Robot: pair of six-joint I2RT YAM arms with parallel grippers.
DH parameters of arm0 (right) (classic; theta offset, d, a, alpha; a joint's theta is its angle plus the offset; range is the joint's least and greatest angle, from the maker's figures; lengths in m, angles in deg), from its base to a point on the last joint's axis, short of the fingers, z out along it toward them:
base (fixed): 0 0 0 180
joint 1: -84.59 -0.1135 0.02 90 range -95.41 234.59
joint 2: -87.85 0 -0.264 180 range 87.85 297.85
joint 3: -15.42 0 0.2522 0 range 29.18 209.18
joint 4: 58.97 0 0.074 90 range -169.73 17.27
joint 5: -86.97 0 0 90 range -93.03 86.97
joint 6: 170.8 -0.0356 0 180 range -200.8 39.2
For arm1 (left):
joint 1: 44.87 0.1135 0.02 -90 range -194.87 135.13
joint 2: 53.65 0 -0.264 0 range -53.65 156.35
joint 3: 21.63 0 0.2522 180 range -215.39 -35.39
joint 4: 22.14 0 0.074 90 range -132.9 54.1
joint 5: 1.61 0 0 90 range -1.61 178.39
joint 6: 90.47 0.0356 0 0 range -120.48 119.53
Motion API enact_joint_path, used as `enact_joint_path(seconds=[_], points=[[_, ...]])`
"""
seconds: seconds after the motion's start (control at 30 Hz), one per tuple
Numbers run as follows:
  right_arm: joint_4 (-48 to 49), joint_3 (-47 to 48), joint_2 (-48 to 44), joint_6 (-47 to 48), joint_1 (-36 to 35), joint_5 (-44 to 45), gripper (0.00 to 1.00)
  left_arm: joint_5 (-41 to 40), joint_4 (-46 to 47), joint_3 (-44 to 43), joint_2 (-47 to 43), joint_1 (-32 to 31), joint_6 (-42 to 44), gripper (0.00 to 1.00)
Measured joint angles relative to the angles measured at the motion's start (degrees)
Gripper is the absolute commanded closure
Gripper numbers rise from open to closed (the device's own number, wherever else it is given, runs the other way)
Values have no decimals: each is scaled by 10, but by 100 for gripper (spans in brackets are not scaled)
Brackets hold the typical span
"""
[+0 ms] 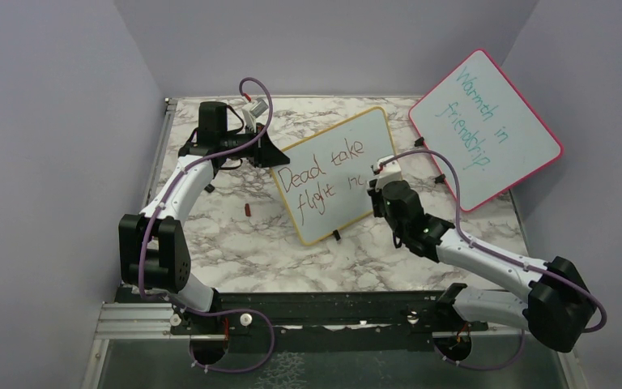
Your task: Write a sentence on the whiteboard
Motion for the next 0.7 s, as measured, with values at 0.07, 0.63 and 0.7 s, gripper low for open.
enact_joint_path(seconds=[0.07,0.63,0.7], points=[[6,0,4,0,0,2,100,0,0,0,0,0,-1,100],[42,3,15,15,3,1,100,-2,0,0,0,2,-2,100],[43,4,15,16,3,0,100,-2,0,0,0,2,-2,100]])
